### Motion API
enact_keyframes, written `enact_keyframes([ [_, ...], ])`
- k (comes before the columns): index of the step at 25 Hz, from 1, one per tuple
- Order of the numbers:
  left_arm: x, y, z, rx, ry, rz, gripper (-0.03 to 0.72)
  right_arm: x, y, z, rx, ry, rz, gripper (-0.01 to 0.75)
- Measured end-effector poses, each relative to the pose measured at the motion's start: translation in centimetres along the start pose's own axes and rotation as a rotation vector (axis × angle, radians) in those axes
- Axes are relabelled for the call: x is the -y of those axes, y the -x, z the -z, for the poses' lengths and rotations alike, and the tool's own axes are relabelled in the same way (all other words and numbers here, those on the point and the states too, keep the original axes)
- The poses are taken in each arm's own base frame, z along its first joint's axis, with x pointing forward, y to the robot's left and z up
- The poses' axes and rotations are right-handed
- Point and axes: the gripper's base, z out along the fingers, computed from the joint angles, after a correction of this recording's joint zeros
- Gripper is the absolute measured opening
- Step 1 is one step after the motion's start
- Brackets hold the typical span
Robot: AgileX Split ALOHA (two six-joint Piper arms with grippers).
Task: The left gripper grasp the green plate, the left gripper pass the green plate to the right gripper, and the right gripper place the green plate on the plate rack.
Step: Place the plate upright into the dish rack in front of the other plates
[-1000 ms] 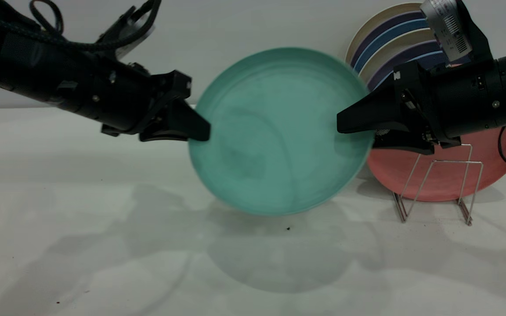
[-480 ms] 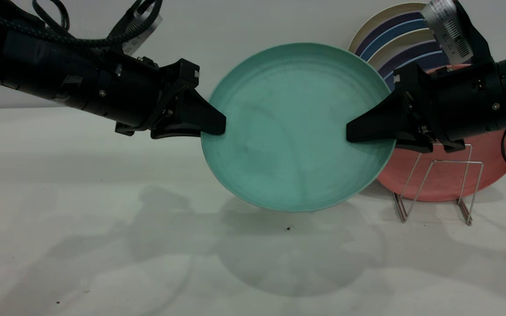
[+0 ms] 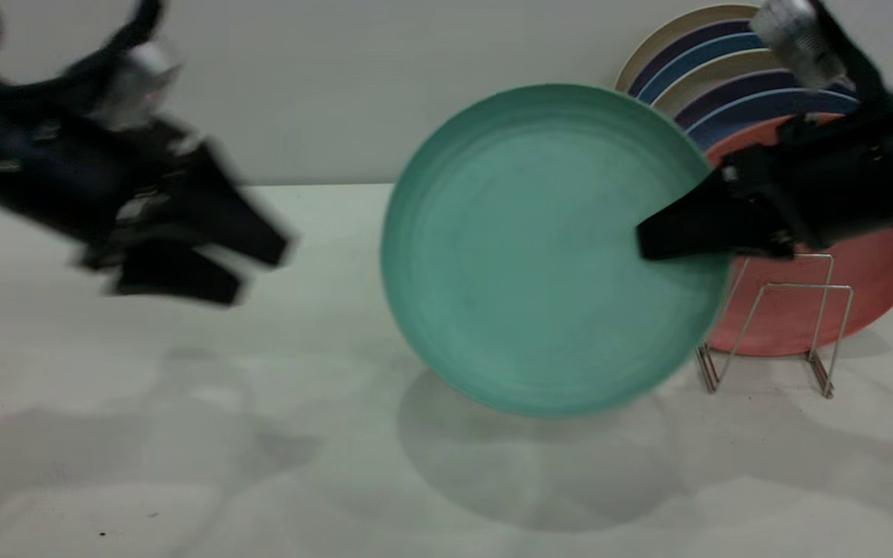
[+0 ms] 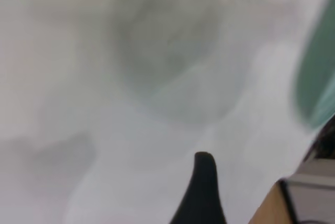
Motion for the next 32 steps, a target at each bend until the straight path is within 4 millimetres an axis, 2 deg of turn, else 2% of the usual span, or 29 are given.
enact_keyframes([
  [3,-1.9,-0.6,2.8,-0.009,0.140,0.088,0.650,-1.0,1.8,2.3,-0.058,-0.093,0.277,0.089],
  [6,-3.3,-0.6,4.7,-0.015,0.267,0.168,0.587,-2.4,4.0,5.4,-0.105,-0.206,0.529,0.089],
  [10,-4.2,-0.6,5.9,-0.075,0.391,0.208,0.551,-3.9,6.5,8.6,-0.174,-0.299,0.769,0.089],
  [14,-4.7,-0.9,6.4,-0.117,0.474,0.242,0.548,-4.2,9.1,10.5,-0.228,-0.390,0.920,0.089],
  [22,-5.0,-1.2,6.7,-0.140,0.519,0.270,0.545,-2.9,11.3,11.1,-0.296,-0.523,1.076,0.088],
  [32,-5.0,-1.2,6.7,-0.141,0.521,0.270,0.543,-0.4,10.2,8.9,-0.383,-0.510,1.062,0.088],
])
